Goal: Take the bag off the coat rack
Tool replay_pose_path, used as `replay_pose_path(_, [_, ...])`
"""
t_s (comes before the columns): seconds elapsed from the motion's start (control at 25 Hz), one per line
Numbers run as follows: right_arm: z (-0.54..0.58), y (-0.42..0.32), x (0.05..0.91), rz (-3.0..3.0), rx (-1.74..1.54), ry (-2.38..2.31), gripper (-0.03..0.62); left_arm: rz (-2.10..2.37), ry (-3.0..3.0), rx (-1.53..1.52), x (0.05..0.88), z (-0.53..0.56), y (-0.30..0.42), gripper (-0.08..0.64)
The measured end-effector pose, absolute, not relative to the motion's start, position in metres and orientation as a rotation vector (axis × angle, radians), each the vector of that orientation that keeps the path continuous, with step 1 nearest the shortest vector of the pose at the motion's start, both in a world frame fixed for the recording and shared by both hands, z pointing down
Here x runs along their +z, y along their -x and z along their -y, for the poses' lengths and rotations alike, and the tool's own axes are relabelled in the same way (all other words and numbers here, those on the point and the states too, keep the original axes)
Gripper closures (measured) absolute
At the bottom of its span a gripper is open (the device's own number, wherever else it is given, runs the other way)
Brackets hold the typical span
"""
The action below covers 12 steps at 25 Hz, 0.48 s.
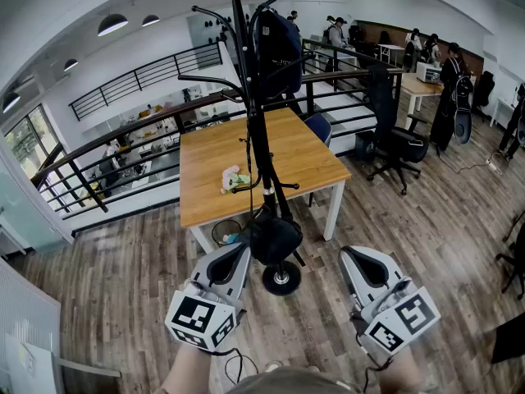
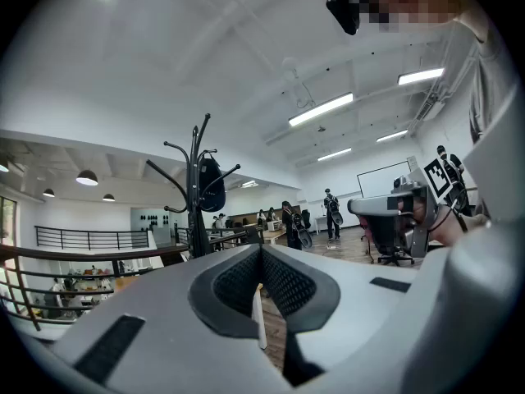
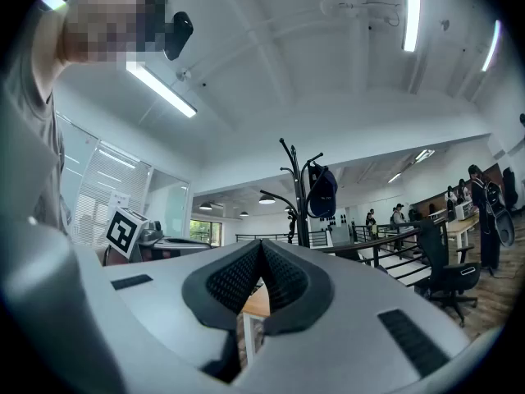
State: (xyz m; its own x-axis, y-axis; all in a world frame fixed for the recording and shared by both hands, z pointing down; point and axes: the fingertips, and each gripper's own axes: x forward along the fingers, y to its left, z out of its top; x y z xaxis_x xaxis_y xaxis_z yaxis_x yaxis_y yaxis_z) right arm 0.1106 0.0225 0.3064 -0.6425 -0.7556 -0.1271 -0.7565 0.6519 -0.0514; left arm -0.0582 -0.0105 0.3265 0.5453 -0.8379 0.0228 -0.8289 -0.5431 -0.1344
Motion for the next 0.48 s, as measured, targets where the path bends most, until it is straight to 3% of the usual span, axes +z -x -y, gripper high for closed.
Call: replay_pose_path(0.48, [-0.018, -0.126, 0.322, -2.825, -0.006, 1.191, 0.561, -1.503, 2.671, -0.086, 0.331, 0.005, 0.035, 0.543])
